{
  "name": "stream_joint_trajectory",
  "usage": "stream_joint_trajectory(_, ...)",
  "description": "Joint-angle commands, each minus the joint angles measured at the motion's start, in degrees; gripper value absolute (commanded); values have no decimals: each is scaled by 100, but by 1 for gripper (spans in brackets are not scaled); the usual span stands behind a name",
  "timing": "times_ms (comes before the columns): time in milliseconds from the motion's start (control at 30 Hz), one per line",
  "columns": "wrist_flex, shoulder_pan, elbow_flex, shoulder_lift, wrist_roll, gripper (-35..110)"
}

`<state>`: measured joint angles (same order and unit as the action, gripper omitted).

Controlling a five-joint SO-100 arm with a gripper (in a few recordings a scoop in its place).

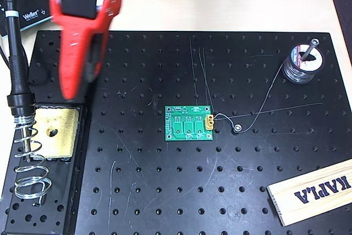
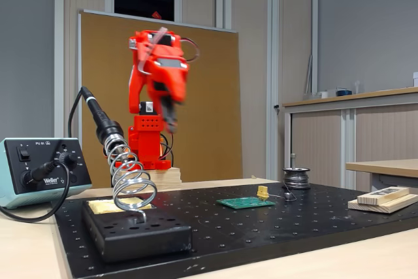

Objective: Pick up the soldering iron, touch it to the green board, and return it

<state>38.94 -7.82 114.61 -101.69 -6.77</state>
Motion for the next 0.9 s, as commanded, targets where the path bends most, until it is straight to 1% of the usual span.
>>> stream_joint_trajectory(0,-88,-352,-369,70,-220,28)
stream_joint_trajectory(433,88,-1187,-879,492,-668,25)
stream_joint_trajectory(800,141,-1397,-923,694,-791,22)
stream_joint_trajectory(867,97,-1415,-923,747,-782,19)
